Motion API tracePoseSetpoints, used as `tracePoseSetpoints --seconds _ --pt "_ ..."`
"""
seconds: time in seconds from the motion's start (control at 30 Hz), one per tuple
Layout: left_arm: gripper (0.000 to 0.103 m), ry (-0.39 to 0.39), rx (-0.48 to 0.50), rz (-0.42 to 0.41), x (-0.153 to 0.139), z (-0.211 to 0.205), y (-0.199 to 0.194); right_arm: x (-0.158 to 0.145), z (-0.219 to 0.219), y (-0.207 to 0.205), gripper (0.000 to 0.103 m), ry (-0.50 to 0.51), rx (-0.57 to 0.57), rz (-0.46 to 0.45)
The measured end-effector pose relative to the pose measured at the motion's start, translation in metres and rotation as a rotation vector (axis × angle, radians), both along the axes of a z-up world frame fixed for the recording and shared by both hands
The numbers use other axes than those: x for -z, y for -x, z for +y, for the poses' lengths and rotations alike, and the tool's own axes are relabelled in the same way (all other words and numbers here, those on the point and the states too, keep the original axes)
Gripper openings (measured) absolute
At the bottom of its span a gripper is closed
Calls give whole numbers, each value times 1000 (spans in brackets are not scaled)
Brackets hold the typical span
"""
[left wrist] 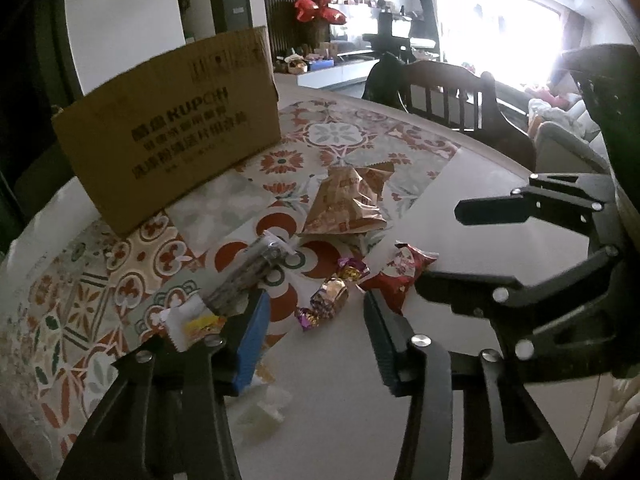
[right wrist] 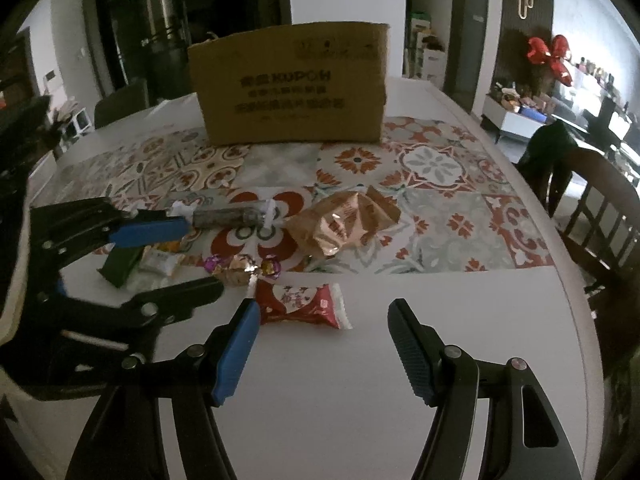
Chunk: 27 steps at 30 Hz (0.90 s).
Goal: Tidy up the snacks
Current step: 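Grasp the wrapped candies with the left tool while the right tool grasps the red-and-white packet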
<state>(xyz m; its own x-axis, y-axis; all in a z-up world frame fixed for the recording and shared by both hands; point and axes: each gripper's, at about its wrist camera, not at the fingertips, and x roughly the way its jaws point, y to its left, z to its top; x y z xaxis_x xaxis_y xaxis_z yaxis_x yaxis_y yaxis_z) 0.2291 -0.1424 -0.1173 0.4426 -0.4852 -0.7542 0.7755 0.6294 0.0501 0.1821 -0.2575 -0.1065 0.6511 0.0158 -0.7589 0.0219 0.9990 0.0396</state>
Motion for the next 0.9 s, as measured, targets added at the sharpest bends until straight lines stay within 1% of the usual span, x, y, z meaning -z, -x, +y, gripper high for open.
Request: tracePoseSetpoints --seconds 0.1,0.2,0.3,0.47,0.6,0.8,0.9 --pt "45 0 -1 12 3 -3 -5 3 -3 -3 67 -19 2 1" --pt "40 7 1 36 4 -6 -8 6 -8 -7 67 -52 9 9" --pt "38 13 -8 60 7 -8 -14 9 -12 -10 68 -91 23 18" --pt "27 33 -22 113 12 -9 -19 15 -15 -15 68 -145 34 33" --pt "18 39 -34 160 17 -8 -23 18 -14 -17 68 -164 31 38" --pt "17 50 -65 163 17 -3 -24 24 -14 -23 67 -205 34 48" --pt "17 53 -75 168 17 -2 -24 25 -12 -24 66 -193 31 40"
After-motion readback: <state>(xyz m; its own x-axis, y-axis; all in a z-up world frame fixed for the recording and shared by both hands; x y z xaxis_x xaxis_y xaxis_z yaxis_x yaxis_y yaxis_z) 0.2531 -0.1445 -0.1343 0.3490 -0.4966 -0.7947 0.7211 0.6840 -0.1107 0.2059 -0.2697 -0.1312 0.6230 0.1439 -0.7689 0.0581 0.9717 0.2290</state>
